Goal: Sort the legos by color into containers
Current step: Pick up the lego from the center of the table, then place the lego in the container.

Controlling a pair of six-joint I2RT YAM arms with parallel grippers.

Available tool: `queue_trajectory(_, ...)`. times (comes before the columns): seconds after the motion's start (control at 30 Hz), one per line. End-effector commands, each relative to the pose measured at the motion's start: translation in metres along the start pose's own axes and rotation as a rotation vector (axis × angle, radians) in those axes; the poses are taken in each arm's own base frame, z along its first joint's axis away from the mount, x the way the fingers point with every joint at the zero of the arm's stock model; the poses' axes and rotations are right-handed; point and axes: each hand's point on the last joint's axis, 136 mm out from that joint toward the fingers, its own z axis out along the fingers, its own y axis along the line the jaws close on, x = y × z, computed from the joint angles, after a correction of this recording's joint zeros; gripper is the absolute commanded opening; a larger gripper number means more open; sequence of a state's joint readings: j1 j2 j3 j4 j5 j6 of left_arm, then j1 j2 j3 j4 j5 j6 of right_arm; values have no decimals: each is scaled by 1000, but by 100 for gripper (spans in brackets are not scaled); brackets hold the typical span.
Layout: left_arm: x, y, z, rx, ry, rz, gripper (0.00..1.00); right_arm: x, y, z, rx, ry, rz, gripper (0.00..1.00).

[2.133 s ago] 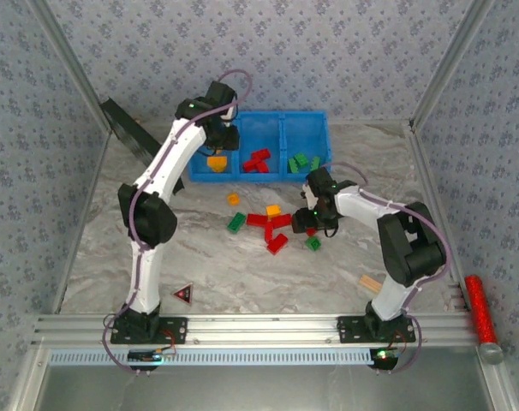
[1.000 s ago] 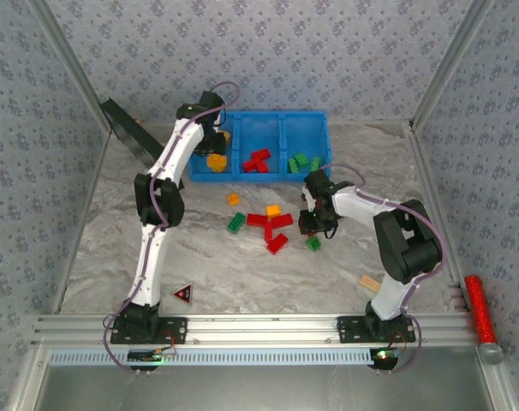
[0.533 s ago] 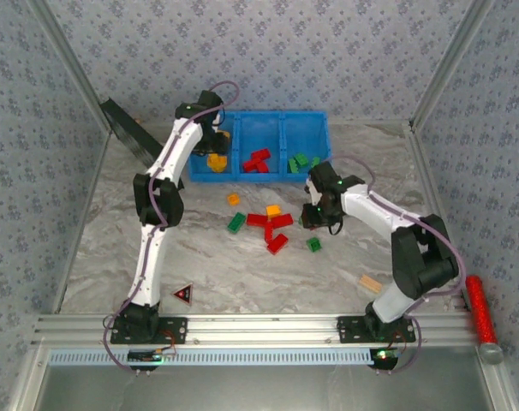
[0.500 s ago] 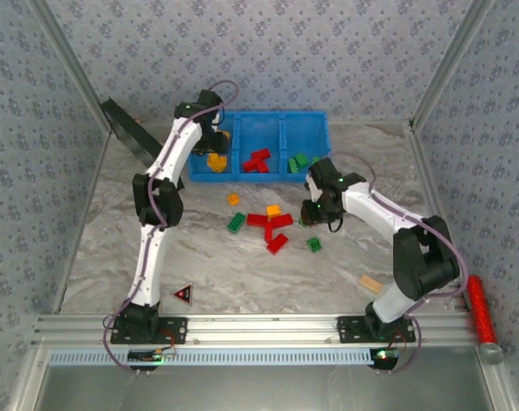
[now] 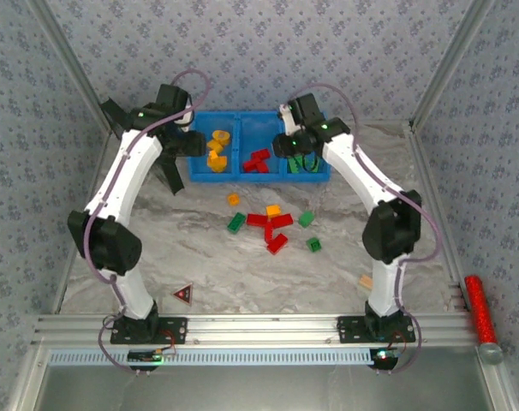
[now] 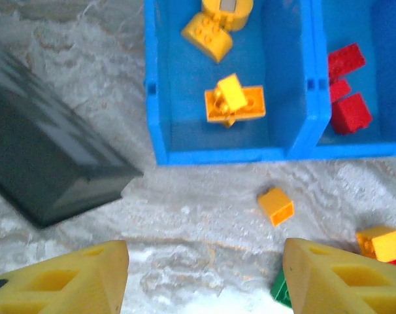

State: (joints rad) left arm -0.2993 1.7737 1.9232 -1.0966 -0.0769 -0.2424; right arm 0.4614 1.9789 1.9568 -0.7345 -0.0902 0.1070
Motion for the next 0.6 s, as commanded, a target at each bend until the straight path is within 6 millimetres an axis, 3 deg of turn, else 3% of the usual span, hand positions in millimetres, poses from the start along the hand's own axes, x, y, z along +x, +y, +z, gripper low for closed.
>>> queue_trajectory(0.0, 32, 10, 12, -29, 77, 25, 64, -13, 11, 18, 25, 3, -117, 27)
queue_trajectory(0.13, 67, 12, 11, -8, 130, 6, 64, -24, 22, 50, 30, 8, -177, 27)
queue_trajectory(0.27, 95, 10, 8, 33, 154, -45, 65, -22, 32, 81, 35, 30, -228, 28)
queue_trajectory(0.57, 133, -3, 16, 74, 202, -112, 67, 11, 41, 142, 36, 105, -284, 31)
